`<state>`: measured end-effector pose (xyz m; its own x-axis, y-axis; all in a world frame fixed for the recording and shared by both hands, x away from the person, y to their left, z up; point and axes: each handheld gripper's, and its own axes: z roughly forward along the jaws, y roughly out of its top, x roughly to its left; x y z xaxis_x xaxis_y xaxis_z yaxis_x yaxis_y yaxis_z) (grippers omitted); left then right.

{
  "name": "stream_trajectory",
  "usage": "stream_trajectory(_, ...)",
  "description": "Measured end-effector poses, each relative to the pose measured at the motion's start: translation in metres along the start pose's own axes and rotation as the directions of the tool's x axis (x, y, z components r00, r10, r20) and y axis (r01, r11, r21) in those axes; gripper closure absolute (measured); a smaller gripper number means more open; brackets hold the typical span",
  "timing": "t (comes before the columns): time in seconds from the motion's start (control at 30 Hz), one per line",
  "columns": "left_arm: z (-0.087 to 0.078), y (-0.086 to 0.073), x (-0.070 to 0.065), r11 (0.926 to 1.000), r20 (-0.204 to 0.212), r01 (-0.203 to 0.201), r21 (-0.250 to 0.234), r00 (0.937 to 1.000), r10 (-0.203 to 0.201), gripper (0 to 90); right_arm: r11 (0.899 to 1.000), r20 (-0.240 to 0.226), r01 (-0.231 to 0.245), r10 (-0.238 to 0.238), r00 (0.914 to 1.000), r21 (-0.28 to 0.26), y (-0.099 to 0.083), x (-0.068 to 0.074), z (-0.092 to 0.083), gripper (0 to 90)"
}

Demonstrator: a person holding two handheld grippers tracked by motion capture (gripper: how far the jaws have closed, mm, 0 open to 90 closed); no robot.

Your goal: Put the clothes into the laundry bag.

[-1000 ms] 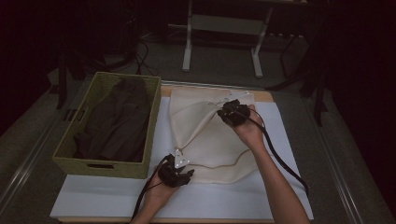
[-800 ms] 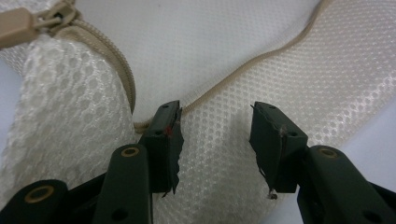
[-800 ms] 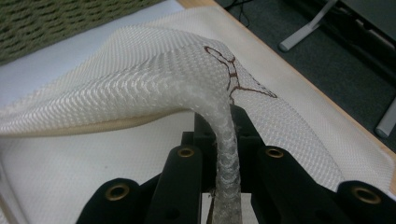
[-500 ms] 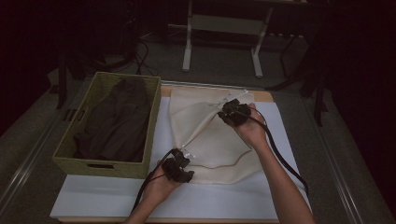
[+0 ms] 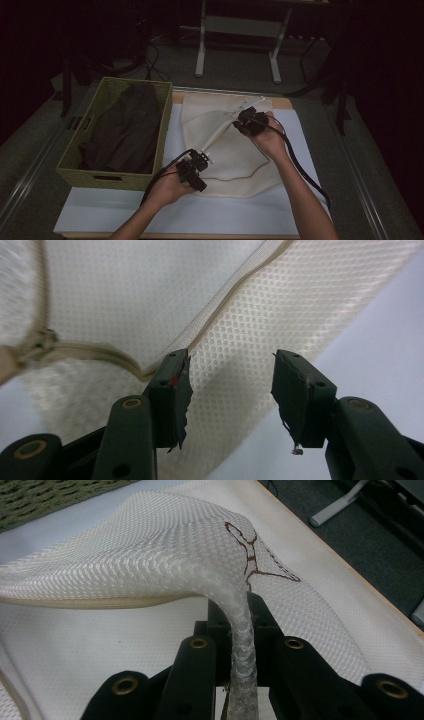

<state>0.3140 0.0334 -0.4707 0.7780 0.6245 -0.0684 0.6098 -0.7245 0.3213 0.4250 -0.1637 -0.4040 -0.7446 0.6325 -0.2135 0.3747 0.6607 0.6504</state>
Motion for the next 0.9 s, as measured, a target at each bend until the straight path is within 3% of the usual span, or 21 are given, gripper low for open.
stream_trajectory(0.17,-0.018,0.000,0.008,1.0000,-0.010,0.004,0.006,0.9999,-0.004,50.0,1.000,-0.004,0.003,-0.003,1.0000,0.010,0.000,0.000,0.001,84.3)
stream_trajectory(0.5,-0.042,-0.001,0.029,0.9993,0.046,0.032,0.021,0.9984,-0.033,51.7,1.000,-0.014,-0.004,0.004,0.9999,0.014,-0.001,0.000,0.004,84.3)
stream_trajectory(0.9,-0.061,-0.005,0.055,0.9968,0.006,0.079,0.008,0.9968,-0.079,53.8,1.000,-0.017,-0.001,0.001,0.9999,0.013,-0.001,0.000,0.004,84.0)
